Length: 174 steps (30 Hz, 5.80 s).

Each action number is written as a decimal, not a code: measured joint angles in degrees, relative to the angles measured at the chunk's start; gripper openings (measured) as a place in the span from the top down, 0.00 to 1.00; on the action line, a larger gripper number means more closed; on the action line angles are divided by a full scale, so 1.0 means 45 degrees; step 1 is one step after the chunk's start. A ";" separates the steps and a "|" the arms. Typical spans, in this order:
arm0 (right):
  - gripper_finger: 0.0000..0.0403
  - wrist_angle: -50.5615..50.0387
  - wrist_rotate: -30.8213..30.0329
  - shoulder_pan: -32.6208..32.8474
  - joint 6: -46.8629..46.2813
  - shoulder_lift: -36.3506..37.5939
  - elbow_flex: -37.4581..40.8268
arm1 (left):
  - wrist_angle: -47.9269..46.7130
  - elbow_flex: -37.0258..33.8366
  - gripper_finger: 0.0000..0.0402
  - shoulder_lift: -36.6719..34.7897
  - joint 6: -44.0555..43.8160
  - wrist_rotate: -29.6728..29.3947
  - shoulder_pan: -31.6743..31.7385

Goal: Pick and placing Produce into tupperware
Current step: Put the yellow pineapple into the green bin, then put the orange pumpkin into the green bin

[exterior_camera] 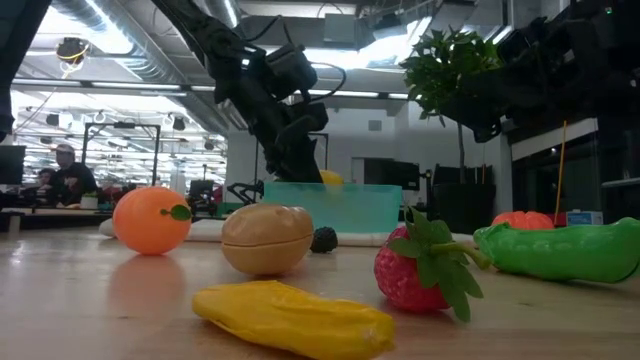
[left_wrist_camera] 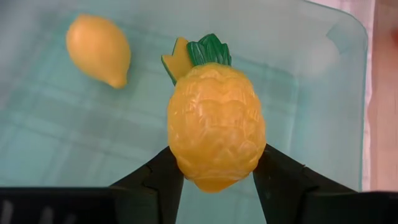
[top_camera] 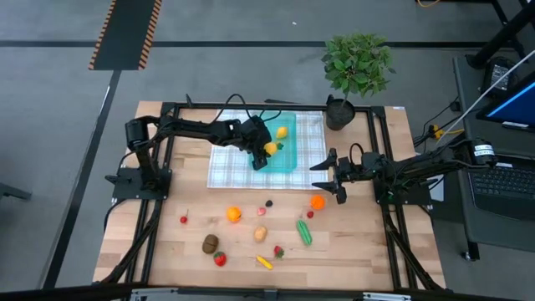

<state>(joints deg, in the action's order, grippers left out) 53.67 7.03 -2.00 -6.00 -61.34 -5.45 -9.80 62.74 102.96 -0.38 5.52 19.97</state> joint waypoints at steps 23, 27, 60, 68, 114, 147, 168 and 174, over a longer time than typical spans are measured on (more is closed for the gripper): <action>0.32 -0.0259 0.0009 -0.0003 -0.0265 0.0000 0.0000 | 0.0276 0.0000 0.49 -0.0034 0.0261 -0.1547 -0.0112; 0.32 -0.0311 0.0010 -0.0003 -0.0330 0.0005 0.0000 | 0.0426 0.0000 0.48 -0.0034 0.0256 -0.1734 -0.0060; 0.32 -0.0151 0.0010 -0.0004 -0.0563 0.0005 0.0000 | 0.0545 0.0020 0.44 -0.0681 0.1208 -0.1832 -0.1244; 0.32 -0.0016 0.0048 -0.0004 -0.0246 0.0038 -0.0476 | 0.1336 -0.0377 0.44 -0.2164 0.1237 -0.1824 -0.2340; 0.32 -0.9758 0.2101 0.0814 0.0053 0.0611 -0.4239 | 0.7427 -1.0282 0.46 -1.0821 -0.0823 -0.5037 -0.7012; 0.32 -1.9156 -0.0253 0.2544 -0.1477 -0.1955 -0.8267 | 0.7325 -1.0282 0.45 -1.0817 -0.1235 -0.5017 -0.7004; 0.32 -1.8061 -0.0691 0.3313 -0.1224 -0.5160 -0.8267 | 0.7325 -1.0282 0.46 -1.0812 -0.1249 -0.5017 -0.7004; 0.32 -1.7957 -0.0687 0.3313 -0.1258 -0.5577 -0.8267 | 0.7325 -1.0282 0.45 -1.0812 -0.1240 -0.5017 -0.6999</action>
<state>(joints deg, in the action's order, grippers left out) -27.14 3.93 12.91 -11.66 -86.44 -42.65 23.16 16.47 54.30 -5.96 -17.06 -11.53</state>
